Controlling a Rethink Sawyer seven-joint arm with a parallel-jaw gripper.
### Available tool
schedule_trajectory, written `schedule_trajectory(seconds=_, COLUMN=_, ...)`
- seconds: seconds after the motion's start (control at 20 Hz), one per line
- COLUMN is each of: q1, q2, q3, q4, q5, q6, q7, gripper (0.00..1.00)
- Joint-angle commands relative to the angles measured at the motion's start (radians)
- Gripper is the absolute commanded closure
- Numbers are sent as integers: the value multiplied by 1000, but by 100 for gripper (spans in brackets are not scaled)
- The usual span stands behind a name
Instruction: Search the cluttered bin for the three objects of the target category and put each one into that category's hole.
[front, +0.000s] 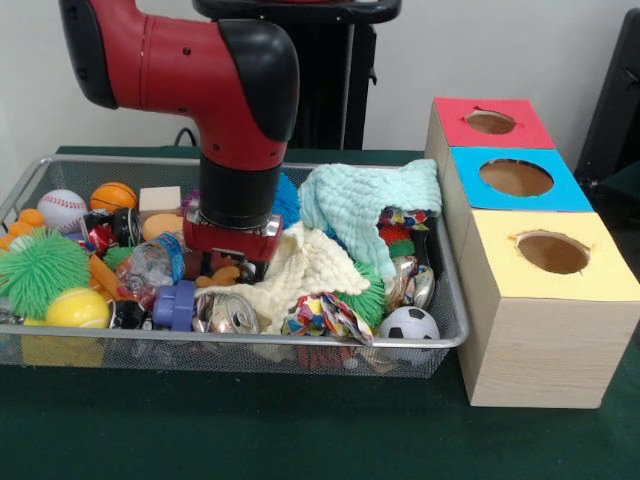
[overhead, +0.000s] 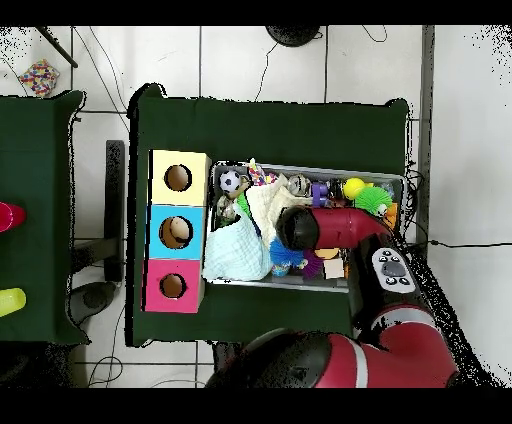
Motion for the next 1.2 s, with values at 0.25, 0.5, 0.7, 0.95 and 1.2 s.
schedule_trajectory(seconds=0.25, q1=-102, q2=-89, q3=172, q4=111, q5=106, q6=-161, q7=126, gripper=0)
schedule_trajectory(seconds=0.5, q1=-126, q2=-101, q3=199, q4=138, q5=123, q6=-161, q7=112, gripper=0)
schedule_trajectory(seconds=0.7, q1=-143, q2=-108, q3=220, q4=155, q5=135, q6=-157, q7=101, gripper=0)
schedule_trajectory(seconds=0.95, q1=-149, q2=-96, q3=226, q4=151, q5=124, q6=-179, q7=93, gripper=0)
schedule_trajectory(seconds=1.2, q1=-153, q2=-89, q3=232, q4=144, q5=100, q6=-165, q7=62, gripper=100)
